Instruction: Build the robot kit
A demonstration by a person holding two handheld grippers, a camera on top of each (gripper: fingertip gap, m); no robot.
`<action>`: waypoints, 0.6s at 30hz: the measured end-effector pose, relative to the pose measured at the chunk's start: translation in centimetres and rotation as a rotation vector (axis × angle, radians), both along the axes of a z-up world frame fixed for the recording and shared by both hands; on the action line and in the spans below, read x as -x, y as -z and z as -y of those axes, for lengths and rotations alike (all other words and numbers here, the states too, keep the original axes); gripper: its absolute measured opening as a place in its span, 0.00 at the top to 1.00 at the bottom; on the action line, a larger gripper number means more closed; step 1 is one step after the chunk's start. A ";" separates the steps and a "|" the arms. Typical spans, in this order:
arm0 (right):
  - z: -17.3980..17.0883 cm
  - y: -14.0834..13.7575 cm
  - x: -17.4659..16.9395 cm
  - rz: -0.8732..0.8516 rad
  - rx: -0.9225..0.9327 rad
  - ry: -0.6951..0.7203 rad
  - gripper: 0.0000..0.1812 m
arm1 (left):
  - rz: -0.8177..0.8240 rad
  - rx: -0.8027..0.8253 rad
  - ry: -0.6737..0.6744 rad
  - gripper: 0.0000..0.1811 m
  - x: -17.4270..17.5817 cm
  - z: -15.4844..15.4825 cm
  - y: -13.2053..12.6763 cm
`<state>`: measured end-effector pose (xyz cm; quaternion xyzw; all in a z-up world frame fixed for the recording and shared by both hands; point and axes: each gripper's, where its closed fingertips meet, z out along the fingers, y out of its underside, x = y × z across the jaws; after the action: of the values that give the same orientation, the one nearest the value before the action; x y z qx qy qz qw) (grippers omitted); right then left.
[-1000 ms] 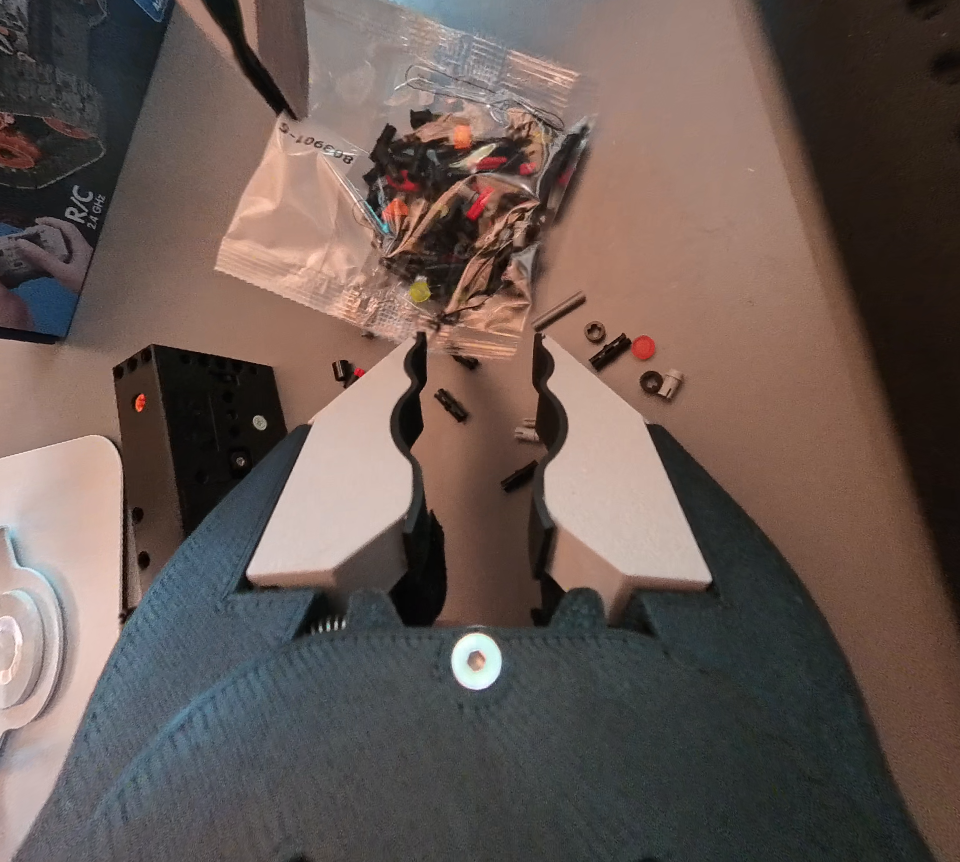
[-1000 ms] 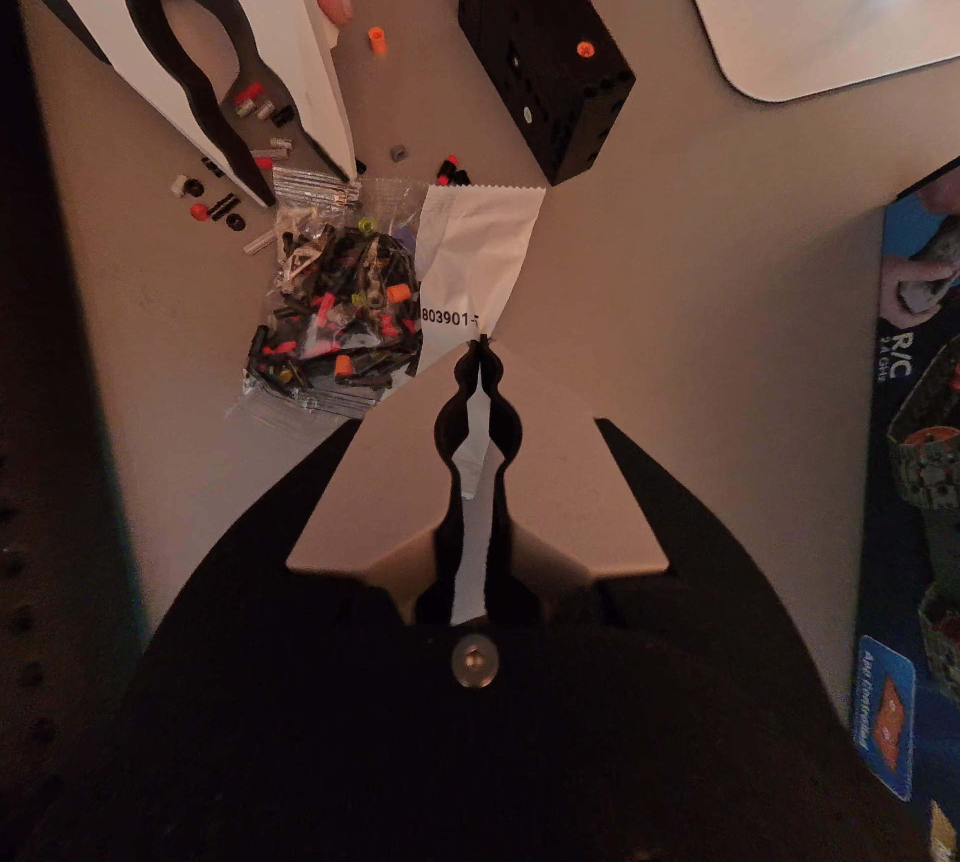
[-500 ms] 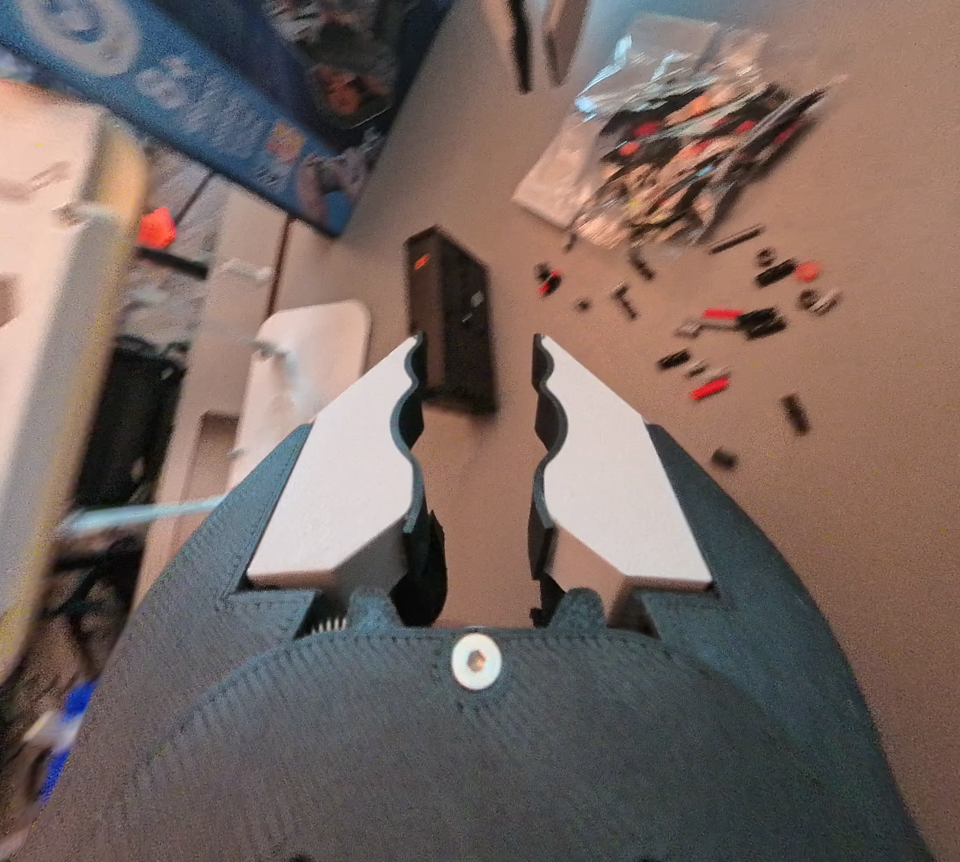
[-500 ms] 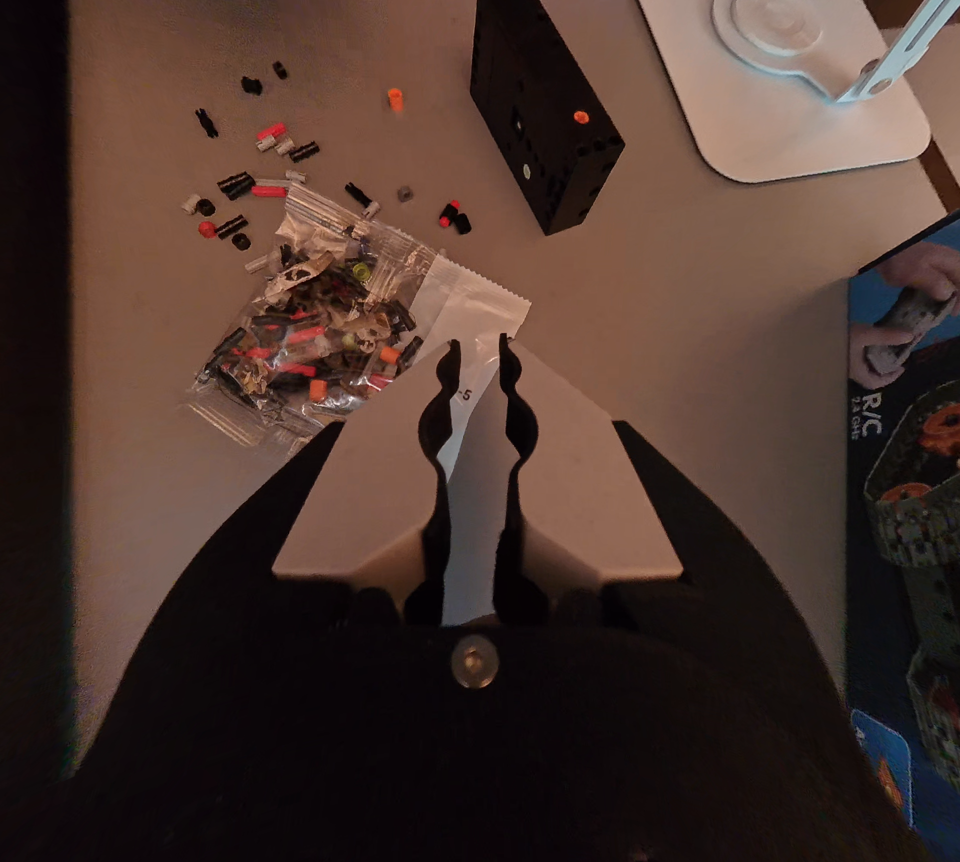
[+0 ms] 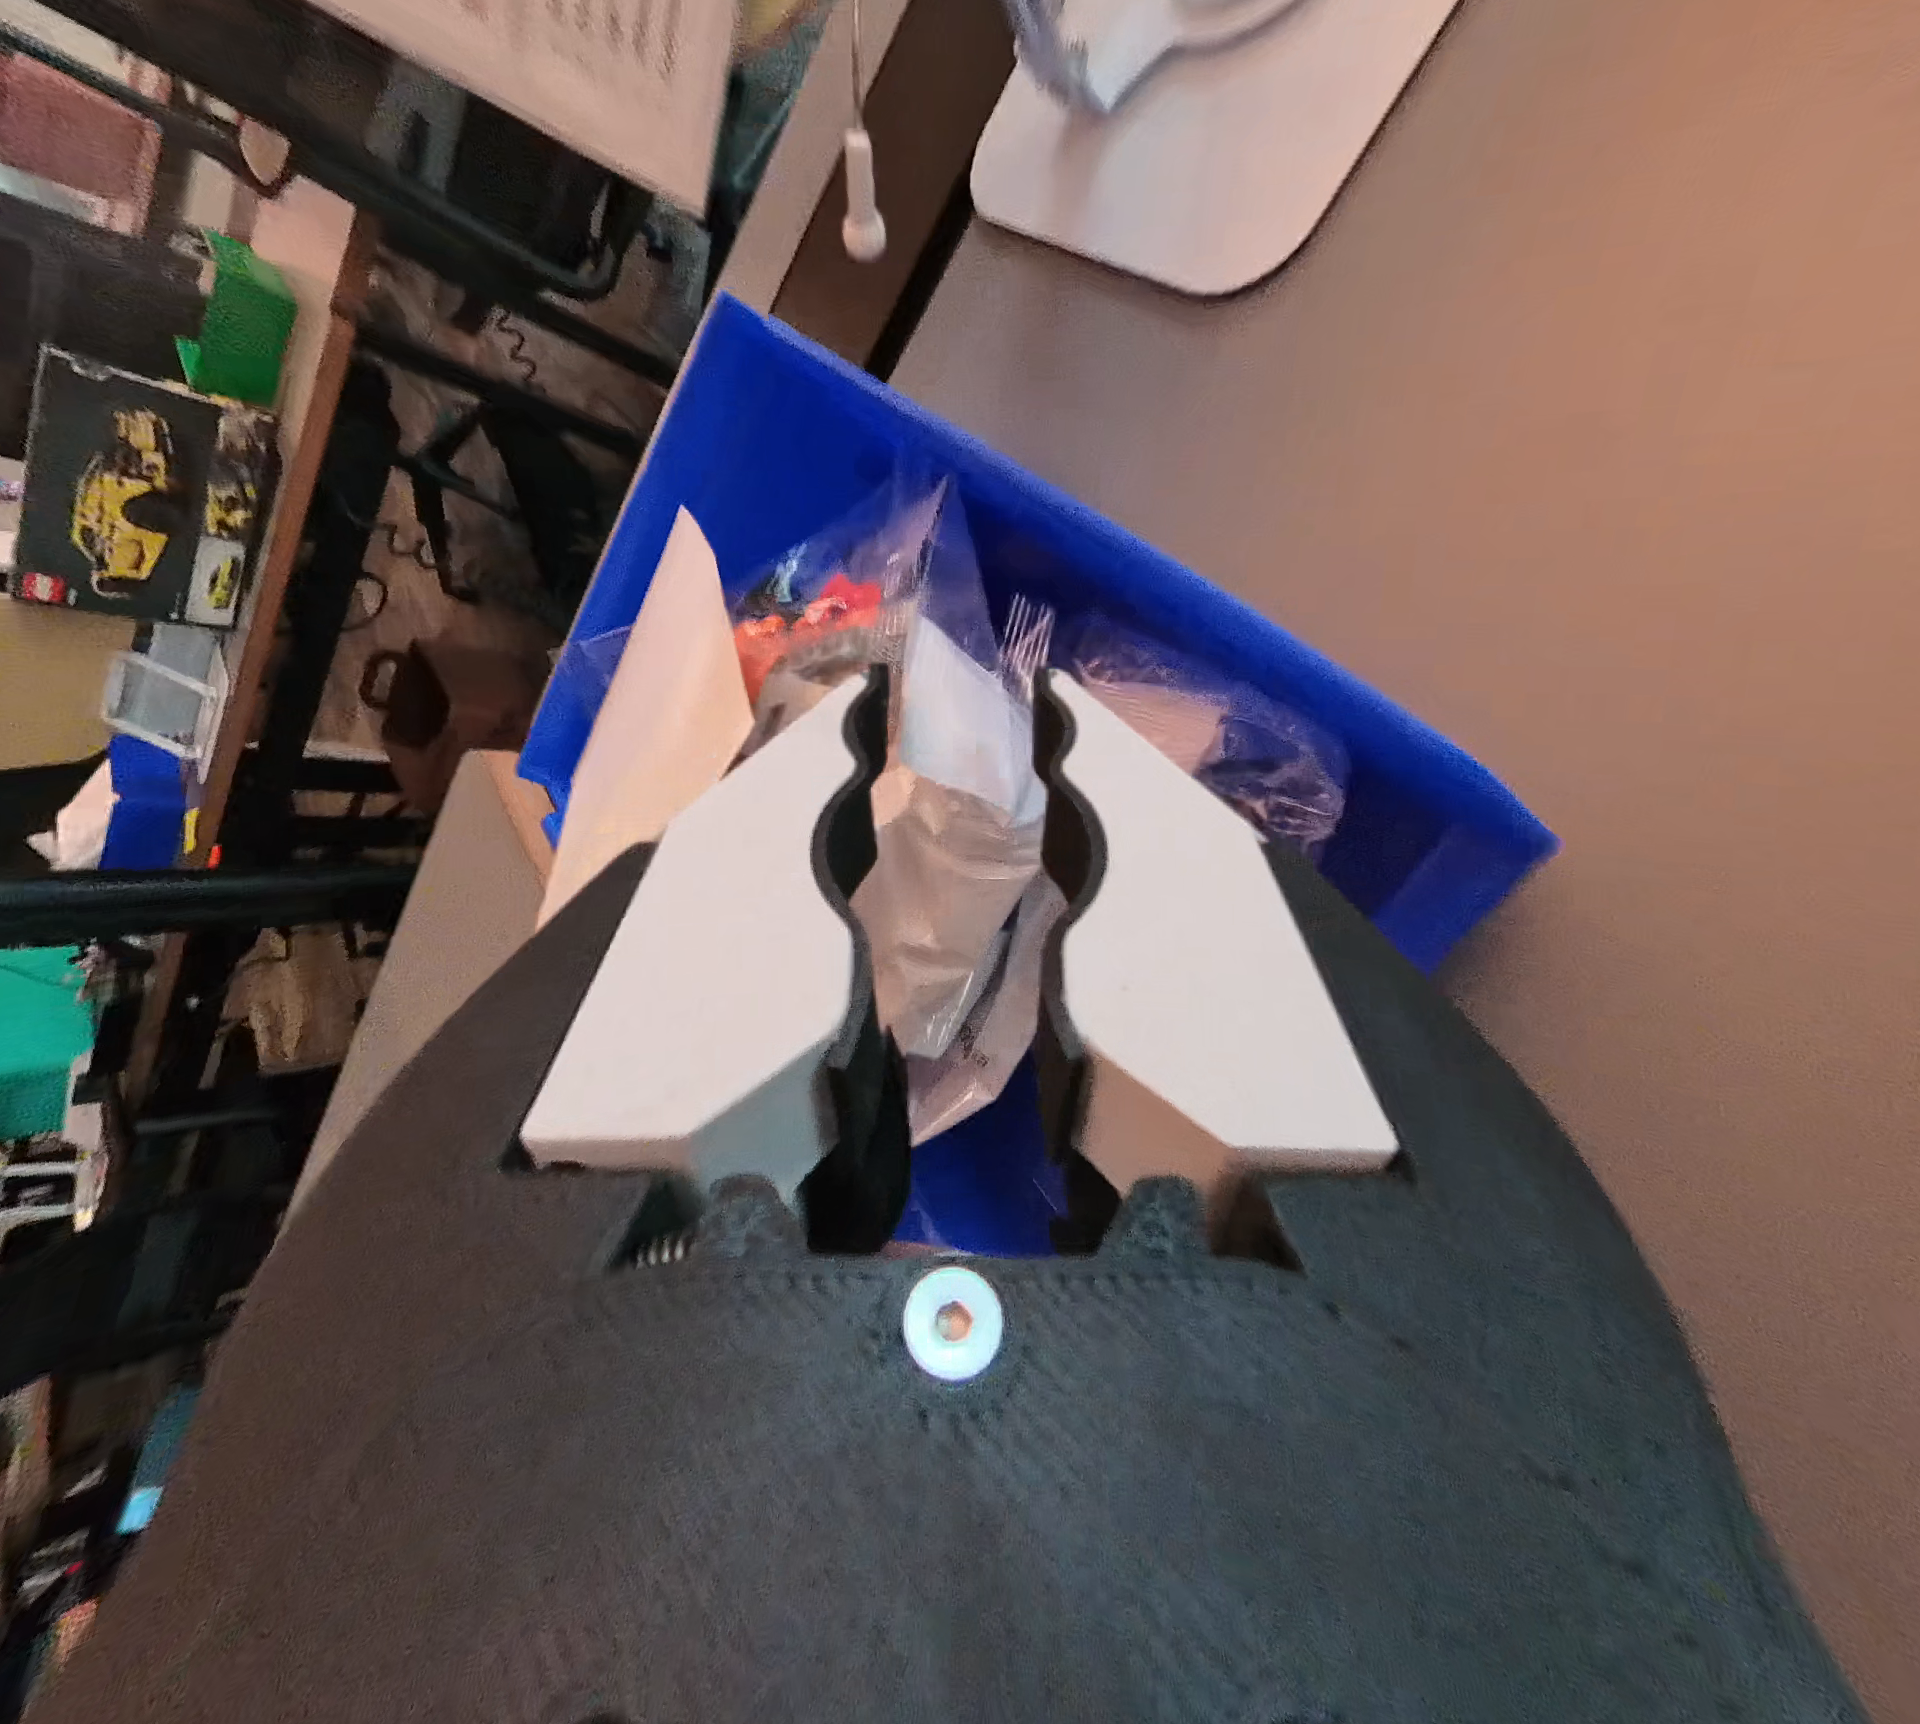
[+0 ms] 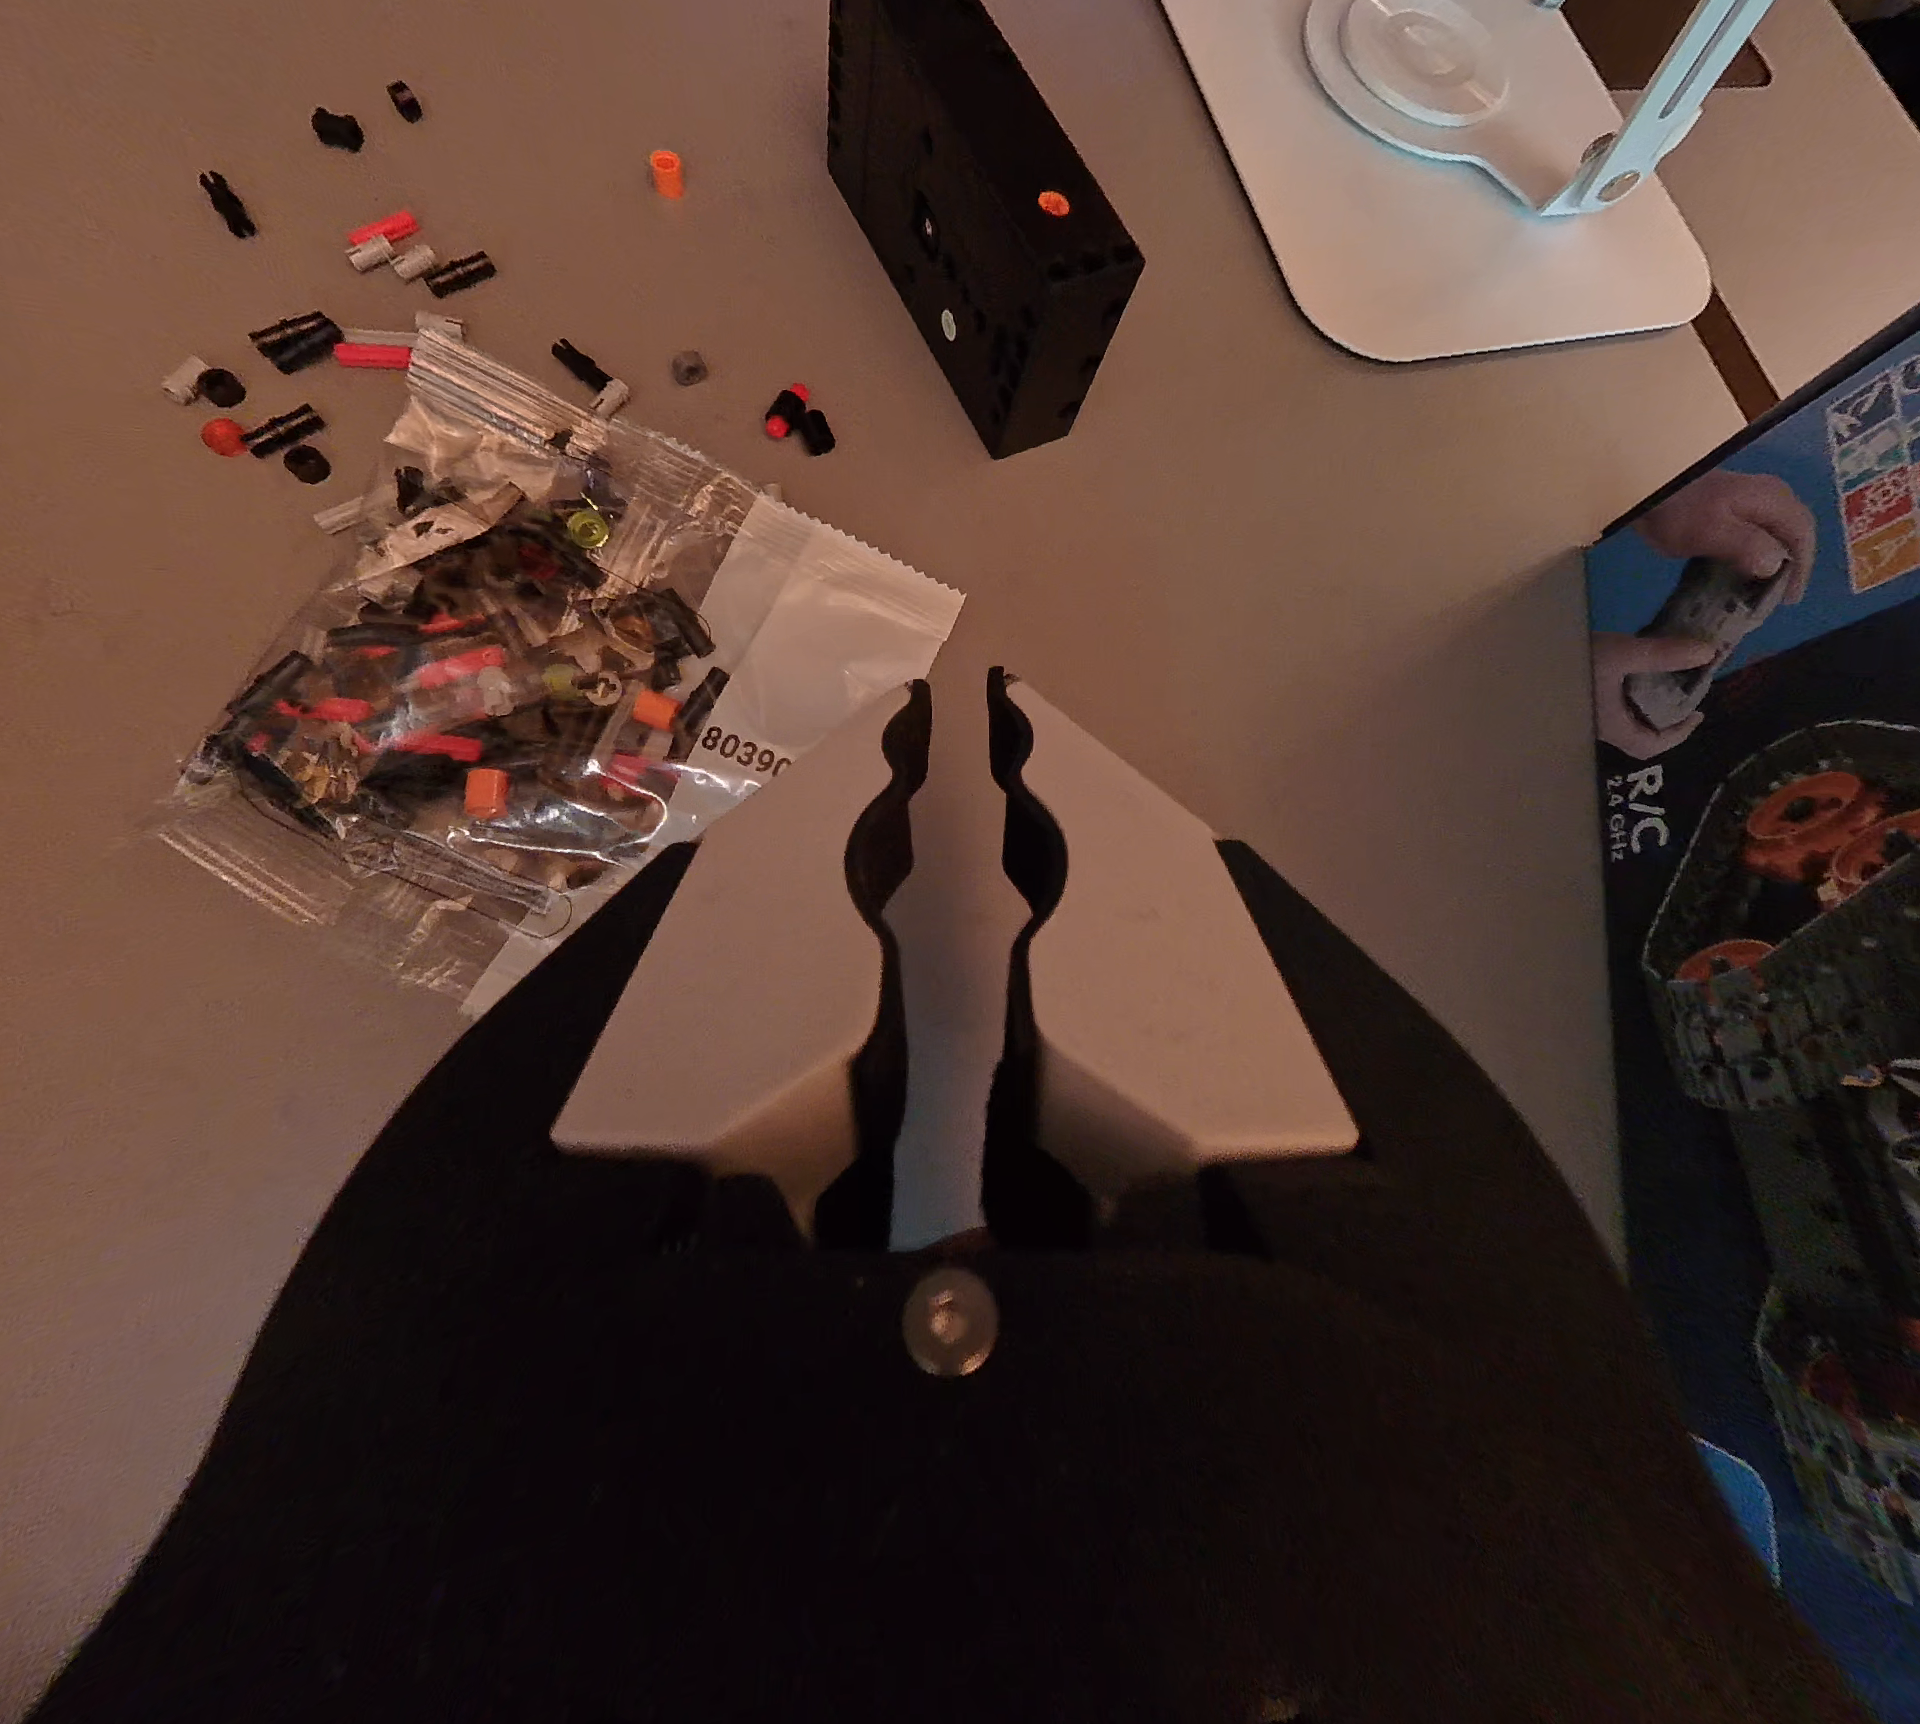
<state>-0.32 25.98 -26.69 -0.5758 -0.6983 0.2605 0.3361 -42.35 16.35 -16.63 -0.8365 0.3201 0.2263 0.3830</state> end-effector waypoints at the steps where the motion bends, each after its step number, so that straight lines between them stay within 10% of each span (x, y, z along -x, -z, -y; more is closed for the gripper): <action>1: 0.0 0.2 0.0 0.004 -0.001 -0.001 0.95 | -0.026 -0.001 -0.033 0.86 0.8 -0.5 0.7; 4: -0.1 0.5 -0.1 0.012 -0.004 0.002 0.95 | -0.041 0.000 -0.071 1.00 1.8 -1.1 2.1; 18: 0.0 0.5 -0.3 0.011 -0.001 -0.007 0.96 | 0.102 -0.149 -0.078 1.00 2.7 1.3 -2.9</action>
<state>-0.01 26.02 -27.17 -0.5746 -0.7025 0.2579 0.3315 -45.04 15.03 -13.76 -0.8278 0.2499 0.2214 0.4509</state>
